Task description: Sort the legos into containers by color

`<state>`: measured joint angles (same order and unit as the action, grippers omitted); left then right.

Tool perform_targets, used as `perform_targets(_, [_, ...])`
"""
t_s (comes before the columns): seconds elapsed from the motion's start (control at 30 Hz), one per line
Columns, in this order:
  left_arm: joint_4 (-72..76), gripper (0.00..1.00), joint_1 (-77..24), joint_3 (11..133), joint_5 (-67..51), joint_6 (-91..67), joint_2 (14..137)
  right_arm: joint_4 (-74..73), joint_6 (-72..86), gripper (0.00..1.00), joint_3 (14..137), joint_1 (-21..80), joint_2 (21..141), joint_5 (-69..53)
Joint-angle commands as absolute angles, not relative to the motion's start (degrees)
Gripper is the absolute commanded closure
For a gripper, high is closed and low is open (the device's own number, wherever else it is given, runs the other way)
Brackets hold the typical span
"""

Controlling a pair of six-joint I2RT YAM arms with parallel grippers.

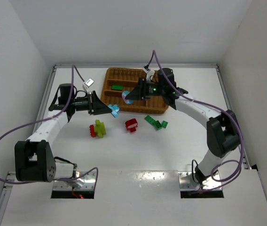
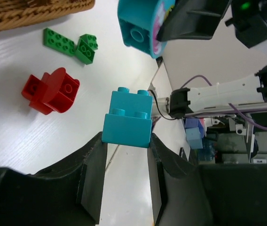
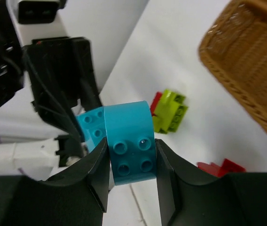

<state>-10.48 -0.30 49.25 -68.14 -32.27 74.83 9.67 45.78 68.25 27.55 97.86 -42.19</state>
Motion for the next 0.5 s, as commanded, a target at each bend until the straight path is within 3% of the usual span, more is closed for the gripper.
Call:
perform_targets(0.0, [-7.6, 1.00, 0.5, 51.9, -66.5, -33.8, 74.9, 1.8, 40.7, 0.84, 71.4, 27.5, 95.8, -32.2])
perform_targets(0.17, [-7.6, 1.00, 1.1, 54.7, -59.6, -35.9, 76.8, -9.5, 38.2, 0.86, 77.4, 27.5, 97.6, -15.8])
perform_targets(0.3, [-8.6, 1.00, 1.1, 58.0, -53.1, -37.9, 80.0, -13.5, 36.5, 0.86, 78.9, 27.5, 98.1, -11.5])
perform_targets(0.47, [-12.4, 1.00, -1.3, 71.5, -38.3, -40.0, 93.9, -16.6, 35.9, 0.86, 78.9, 27.5, 96.9, -5.4])
